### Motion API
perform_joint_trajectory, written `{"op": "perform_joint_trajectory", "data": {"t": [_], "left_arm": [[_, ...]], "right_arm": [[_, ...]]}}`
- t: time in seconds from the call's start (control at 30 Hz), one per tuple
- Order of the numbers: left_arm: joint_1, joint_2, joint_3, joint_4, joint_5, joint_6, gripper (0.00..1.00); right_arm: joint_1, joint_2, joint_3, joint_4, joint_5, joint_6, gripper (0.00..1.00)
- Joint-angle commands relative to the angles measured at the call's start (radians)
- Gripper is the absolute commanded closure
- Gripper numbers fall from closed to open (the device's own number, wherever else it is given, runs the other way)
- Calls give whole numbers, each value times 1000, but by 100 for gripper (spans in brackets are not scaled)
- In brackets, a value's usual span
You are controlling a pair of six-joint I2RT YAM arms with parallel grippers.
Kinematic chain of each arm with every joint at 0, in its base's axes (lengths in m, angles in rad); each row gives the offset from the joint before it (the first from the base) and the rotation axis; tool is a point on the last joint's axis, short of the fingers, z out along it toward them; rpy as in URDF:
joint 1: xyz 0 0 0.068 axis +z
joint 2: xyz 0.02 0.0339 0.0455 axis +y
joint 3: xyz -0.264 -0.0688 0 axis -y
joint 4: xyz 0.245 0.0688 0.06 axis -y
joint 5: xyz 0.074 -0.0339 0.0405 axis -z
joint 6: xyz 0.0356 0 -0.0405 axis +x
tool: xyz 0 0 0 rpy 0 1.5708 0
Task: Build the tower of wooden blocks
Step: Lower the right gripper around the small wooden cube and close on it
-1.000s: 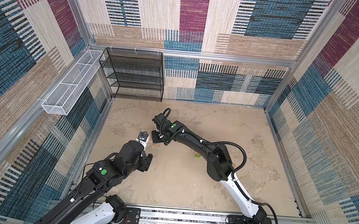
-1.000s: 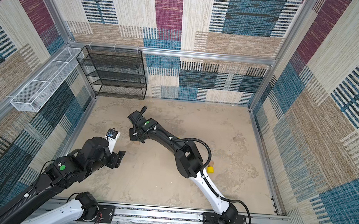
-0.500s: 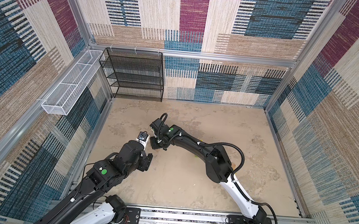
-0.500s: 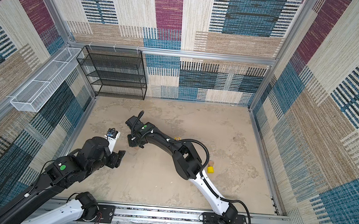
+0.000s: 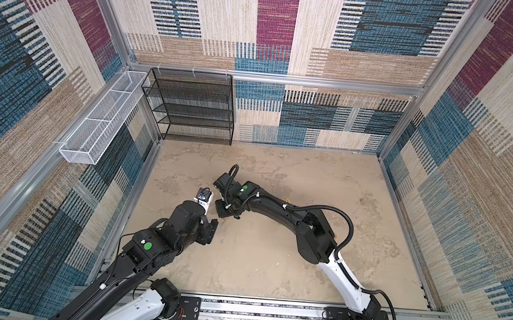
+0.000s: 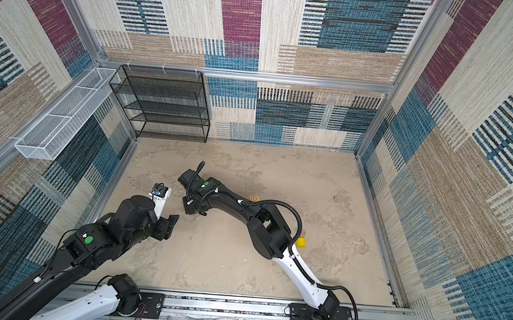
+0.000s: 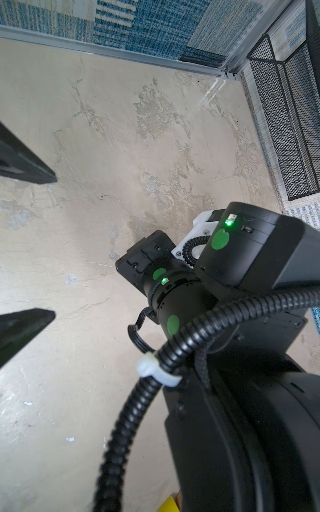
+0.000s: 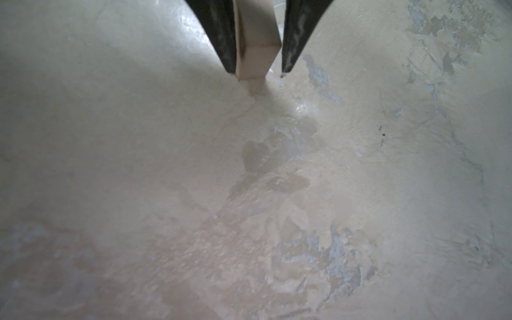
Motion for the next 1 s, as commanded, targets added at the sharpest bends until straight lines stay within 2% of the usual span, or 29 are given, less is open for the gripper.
{"op": "perform_joint_trajectory", "data": {"t": [0.0,0.7,0.97], "left_arm": [[1,0,-3,16,-20,26,24],[1,-2,-4,15,-24,24,24],[1,-3,-3,14,-28,23,24]], "right_arm": [[11,-7,7,-14,23,-20,67],[22,0,12,-77,77,-39,63],[22,-21,-15,-76,75,-20,73]]}}
